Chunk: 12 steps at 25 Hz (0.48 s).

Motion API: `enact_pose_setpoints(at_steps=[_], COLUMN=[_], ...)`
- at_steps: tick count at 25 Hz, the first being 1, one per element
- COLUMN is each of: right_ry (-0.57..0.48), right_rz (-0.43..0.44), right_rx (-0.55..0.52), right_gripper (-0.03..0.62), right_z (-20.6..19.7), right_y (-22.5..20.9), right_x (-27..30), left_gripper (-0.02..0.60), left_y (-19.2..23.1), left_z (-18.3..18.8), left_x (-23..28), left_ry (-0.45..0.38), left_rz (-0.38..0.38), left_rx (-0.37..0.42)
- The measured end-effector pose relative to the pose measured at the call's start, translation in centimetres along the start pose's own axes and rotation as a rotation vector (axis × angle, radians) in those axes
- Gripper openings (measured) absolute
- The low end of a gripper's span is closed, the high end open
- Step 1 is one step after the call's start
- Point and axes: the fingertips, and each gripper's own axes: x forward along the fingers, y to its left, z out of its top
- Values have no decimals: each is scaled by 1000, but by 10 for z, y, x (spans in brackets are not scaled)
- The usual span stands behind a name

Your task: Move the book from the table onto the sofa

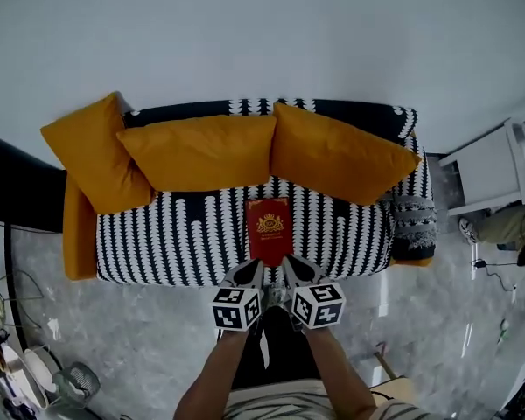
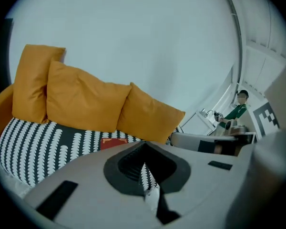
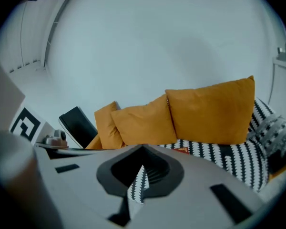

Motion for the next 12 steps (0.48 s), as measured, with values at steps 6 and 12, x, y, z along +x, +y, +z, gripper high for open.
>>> enact_pose_setpoints(at_steps=[6,12], right_ry=[-54,-143], right_rz=[36,71], right_rx=[-55,-105], right_gripper=[12,12], right_z=[39,86], right_y=[28,60], right_x=[-32,-79], left_gripper=[3,3], left_y=[-26,-54], left_z=[36,80], left_x=[-39,-93], left_ry=[-74,-179], left_rz=[13,36], left_rx=[25,122])
